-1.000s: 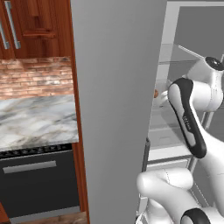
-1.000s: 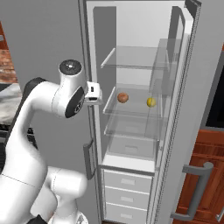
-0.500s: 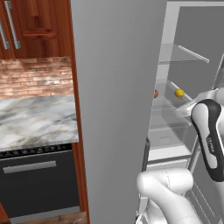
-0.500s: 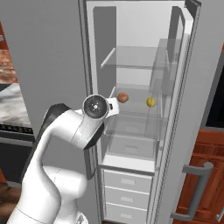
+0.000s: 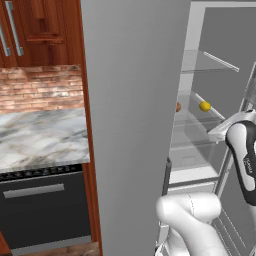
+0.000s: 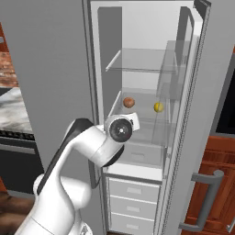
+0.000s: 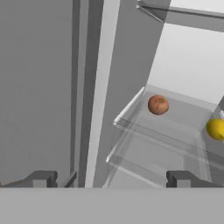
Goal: Grab the lemon and onion from the fridge, place them in the blender, close the lid, and turn on the blender to create a marinade.
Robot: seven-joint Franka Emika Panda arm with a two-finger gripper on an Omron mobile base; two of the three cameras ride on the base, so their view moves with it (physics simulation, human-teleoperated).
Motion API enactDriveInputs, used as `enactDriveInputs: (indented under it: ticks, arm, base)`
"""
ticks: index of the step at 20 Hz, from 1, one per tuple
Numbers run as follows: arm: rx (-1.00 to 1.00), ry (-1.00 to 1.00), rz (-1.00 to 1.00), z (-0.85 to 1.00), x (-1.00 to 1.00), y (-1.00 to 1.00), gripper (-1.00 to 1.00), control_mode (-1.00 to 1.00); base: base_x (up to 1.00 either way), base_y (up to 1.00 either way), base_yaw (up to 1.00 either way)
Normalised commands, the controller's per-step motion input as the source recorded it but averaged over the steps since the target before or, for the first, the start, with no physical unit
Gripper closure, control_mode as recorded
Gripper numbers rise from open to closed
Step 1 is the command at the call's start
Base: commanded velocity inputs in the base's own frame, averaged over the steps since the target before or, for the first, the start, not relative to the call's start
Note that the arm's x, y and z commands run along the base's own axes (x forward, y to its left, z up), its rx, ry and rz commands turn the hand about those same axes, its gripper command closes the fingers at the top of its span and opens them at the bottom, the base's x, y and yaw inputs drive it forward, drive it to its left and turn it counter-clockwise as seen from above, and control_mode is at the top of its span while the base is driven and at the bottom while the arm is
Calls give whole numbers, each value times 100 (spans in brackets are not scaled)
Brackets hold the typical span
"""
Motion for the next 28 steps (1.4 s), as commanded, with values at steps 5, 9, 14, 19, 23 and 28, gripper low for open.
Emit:
enactDriveInputs:
  ticks: [5, 9, 14, 19, 23, 28]
  arm:
    - [0, -6, 10, 0, 24, -7, -100, -100]
    - [0, -2, 11, 0, 28, 0, -100, -100]
    - [0, 0, 10, 0, 37, 0, -100, -100]
    - [0, 0, 6, 0, 44, 0, -100, -100]
    - [0, 0, 2, 0, 44, 1, -100, -100]
    - [0, 0, 0, -4, 42, 5, -100, -100]
  base:
    - [0, 0, 0]
    - [0, 0, 0]
    - [0, 0, 0]
    - [0, 0, 0]
    - [0, 0, 0]
    - [0, 0, 0]
